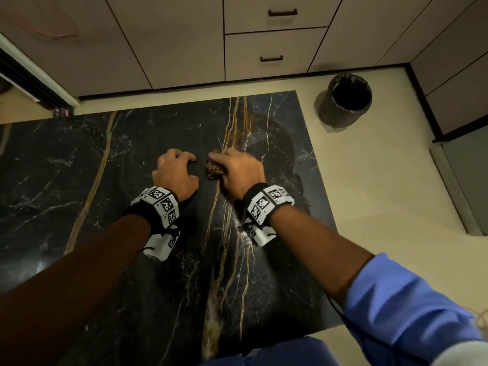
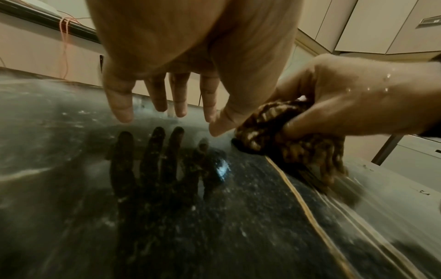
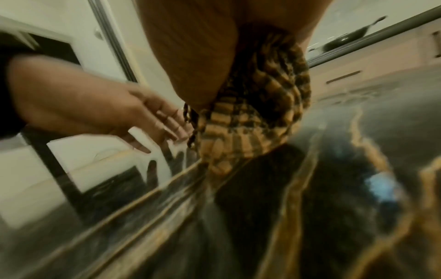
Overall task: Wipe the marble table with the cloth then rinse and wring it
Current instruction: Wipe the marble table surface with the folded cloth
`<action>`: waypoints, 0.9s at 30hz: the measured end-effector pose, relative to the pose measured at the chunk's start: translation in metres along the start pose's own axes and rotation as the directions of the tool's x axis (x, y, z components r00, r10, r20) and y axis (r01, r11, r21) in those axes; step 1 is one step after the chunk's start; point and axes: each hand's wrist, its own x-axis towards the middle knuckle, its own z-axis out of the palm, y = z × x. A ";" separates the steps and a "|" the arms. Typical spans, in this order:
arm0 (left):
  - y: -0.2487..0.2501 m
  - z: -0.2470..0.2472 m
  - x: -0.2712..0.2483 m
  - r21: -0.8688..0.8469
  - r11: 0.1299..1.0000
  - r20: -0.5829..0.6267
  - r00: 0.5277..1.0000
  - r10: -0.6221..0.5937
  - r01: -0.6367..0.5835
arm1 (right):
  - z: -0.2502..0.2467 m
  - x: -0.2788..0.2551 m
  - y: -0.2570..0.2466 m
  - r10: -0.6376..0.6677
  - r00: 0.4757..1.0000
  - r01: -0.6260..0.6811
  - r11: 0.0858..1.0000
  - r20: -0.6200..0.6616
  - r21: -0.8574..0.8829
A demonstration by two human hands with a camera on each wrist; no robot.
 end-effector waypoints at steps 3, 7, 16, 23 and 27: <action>-0.001 -0.003 0.009 0.003 1.000 -0.003 1.000 -0.004 0.004 | 0.009 0.006 -0.003 -0.031 0.997 0.039 0.993 0.072 -0.112; -0.002 -0.005 0.021 -0.001 0.999 0.005 0.999 0.032 -0.032 | -0.009 0.021 0.047 0.114 0.993 -0.110 0.981 0.017 -0.160; 0.004 -0.011 0.042 0.091 0.994 0.078 0.995 0.056 -0.063 | -0.046 0.038 0.082 0.215 0.970 -0.223 0.973 -0.114 -0.054; 0.010 -0.025 0.060 0.097 0.994 0.139 0.990 0.034 -0.047 | -0.005 0.051 0.011 -0.061 0.996 0.067 0.994 0.063 -0.088; 0.013 -0.026 0.065 0.127 0.991 0.151 0.988 0.026 -0.046 | -0.004 0.057 0.028 0.024 0.996 -0.008 0.985 0.088 -0.170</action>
